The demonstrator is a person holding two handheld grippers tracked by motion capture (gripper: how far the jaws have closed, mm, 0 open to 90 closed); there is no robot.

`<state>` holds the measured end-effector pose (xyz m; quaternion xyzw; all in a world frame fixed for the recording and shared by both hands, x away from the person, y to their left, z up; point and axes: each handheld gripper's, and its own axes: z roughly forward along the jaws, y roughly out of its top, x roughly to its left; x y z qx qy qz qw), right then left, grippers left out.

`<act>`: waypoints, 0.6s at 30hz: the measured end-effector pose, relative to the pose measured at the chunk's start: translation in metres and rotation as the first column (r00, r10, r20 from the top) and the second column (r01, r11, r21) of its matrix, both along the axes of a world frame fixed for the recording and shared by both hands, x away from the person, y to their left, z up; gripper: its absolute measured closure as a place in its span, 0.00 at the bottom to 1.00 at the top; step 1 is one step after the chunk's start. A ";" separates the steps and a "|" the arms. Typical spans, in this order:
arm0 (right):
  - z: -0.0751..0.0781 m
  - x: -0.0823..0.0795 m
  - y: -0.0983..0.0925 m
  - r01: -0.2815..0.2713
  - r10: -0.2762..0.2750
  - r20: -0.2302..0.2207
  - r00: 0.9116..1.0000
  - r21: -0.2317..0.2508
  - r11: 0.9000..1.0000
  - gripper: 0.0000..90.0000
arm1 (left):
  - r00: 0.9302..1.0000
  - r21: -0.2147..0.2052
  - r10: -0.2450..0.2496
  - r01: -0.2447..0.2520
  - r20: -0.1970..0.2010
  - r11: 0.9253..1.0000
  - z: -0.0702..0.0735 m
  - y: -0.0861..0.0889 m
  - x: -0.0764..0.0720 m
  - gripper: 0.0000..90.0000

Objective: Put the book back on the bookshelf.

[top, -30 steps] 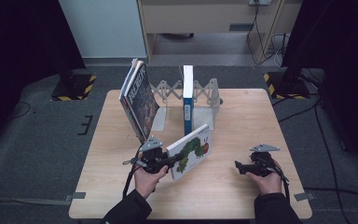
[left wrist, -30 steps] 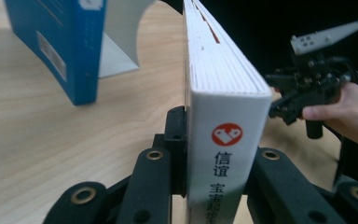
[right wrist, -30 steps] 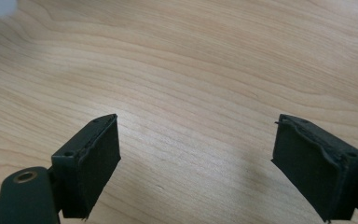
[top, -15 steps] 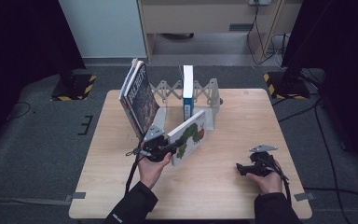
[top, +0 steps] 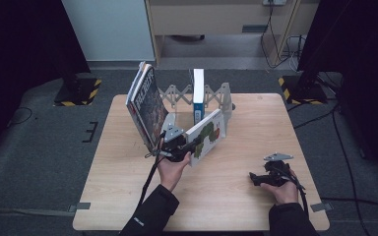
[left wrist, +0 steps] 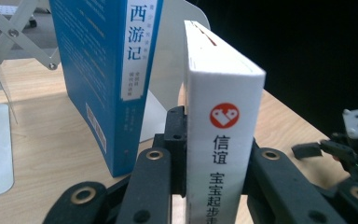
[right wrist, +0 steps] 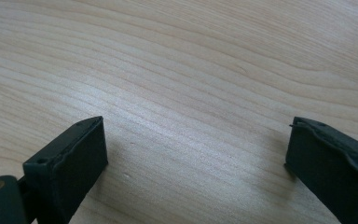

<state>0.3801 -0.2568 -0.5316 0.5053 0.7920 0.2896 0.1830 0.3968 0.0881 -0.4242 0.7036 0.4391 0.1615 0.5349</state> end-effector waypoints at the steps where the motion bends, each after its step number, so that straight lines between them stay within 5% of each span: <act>1: 0.000 0.000 0.000 0.000 0.000 0.000 1.000 0.000 1.000 0.05 | 1.000 0.009 0.006 -0.006 0.005 1.000 0.000 -0.001 0.002 0.83; 18: -0.002 0.000 0.001 0.003 -0.003 0.013 1.000 0.013 1.000 0.03 | 0.996 0.057 0.072 -0.074 0.048 0.996 -0.011 -0.029 0.028 0.83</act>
